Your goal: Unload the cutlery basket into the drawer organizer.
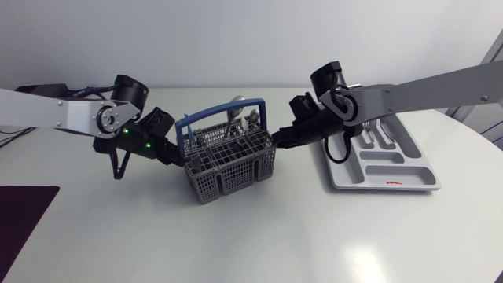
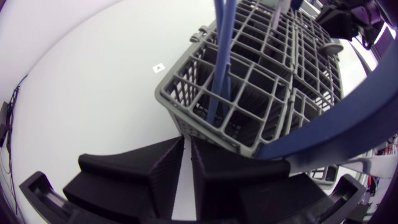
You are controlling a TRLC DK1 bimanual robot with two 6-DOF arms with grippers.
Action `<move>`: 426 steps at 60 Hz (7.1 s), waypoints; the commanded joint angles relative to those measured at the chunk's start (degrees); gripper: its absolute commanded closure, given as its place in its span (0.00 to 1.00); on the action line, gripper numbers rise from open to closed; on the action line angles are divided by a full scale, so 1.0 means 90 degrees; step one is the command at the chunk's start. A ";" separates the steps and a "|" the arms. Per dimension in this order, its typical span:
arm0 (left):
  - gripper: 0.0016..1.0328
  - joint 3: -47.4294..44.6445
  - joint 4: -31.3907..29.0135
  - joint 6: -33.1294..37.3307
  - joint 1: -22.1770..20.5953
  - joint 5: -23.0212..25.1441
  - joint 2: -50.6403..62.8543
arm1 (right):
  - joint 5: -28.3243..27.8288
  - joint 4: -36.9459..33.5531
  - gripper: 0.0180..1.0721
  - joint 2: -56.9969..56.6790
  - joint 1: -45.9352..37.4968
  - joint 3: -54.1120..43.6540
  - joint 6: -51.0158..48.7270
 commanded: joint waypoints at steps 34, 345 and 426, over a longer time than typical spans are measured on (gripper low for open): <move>0.27 -0.1013 0.1061 0.0916 0.0791 0.1323 -0.1695 | 0.0459 0.0528 0.10 -0.1718 0.0169 -0.1551 -0.0665; 0.88 -0.1218 -0.0424 -0.0334 -0.2354 -0.0015 -0.6275 | 0.0459 0.0313 0.05 -0.3270 0.2415 -0.1737 -0.2247; 0.89 -0.0915 -0.0092 -0.0041 -0.0977 0.3110 -0.4830 | 0.0010 0.0040 0.84 -0.2714 0.2669 -0.1004 -0.2462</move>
